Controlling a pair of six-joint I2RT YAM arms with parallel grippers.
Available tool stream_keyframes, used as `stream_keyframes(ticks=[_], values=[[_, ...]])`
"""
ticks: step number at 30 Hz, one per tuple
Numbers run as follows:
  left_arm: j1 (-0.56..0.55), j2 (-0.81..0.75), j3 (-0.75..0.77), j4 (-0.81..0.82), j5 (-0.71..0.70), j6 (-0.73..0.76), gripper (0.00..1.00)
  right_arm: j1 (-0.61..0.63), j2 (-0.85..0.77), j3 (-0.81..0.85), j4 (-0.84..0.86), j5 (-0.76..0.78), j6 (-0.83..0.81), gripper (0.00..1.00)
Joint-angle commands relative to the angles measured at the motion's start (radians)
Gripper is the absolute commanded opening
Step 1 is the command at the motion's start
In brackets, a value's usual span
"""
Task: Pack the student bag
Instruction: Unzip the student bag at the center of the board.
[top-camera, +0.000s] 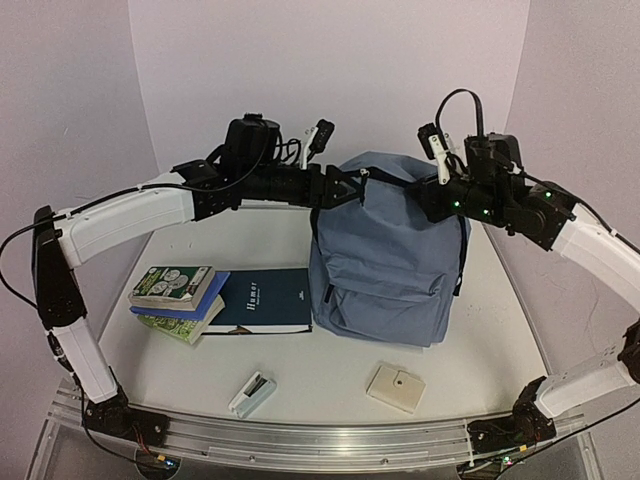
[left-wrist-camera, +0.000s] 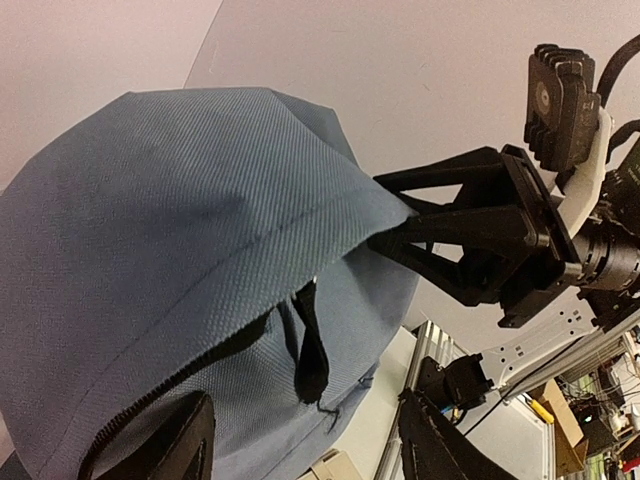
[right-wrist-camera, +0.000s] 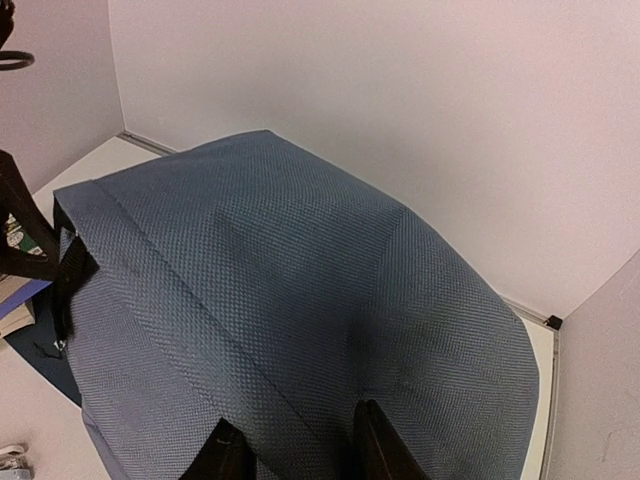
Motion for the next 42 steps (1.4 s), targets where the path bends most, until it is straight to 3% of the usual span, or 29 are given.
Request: stream_keyframes(ticks=[1, 9, 18, 23, 28, 33, 38, 42], values=[[-0.004, 0.042, 0.106, 0.053, -0.007, -0.012, 0.60, 0.002, -0.037, 0.022, 0.022, -0.025, 0.002, 0.26], [-0.006, 0.109, 0.178, 0.023, 0.011, -0.022, 0.51, 0.001, -0.047, 0.023, 0.026, -0.027, 0.000, 0.21], [-0.040, 0.135, 0.229, -0.093, -0.164, 0.068, 0.43, 0.001, -0.050, 0.025, 0.034, -0.041, 0.002, 0.15], [-0.060, 0.153, 0.264, -0.154, -0.245, 0.112, 0.32, 0.001, -0.050, 0.026, 0.036, -0.043, 0.002, 0.13], [-0.071, 0.157, 0.270, -0.167, -0.282, 0.130, 0.12, 0.001, -0.052, 0.025, 0.038, -0.026, 0.004, 0.10], [-0.072, 0.141, 0.258, -0.167, -0.312, 0.138, 0.01, 0.001, -0.061, 0.016, 0.044, -0.008, 0.008, 0.08], [-0.071, 0.088, 0.212, -0.150, -0.352, 0.140, 0.00, 0.001, -0.066, 0.009, 0.051, 0.057, 0.020, 0.03], [-0.070, 0.042, 0.185, -0.172, -0.402, 0.133, 0.00, 0.001, -0.072, -0.002, 0.063, 0.199, 0.041, 0.00]])
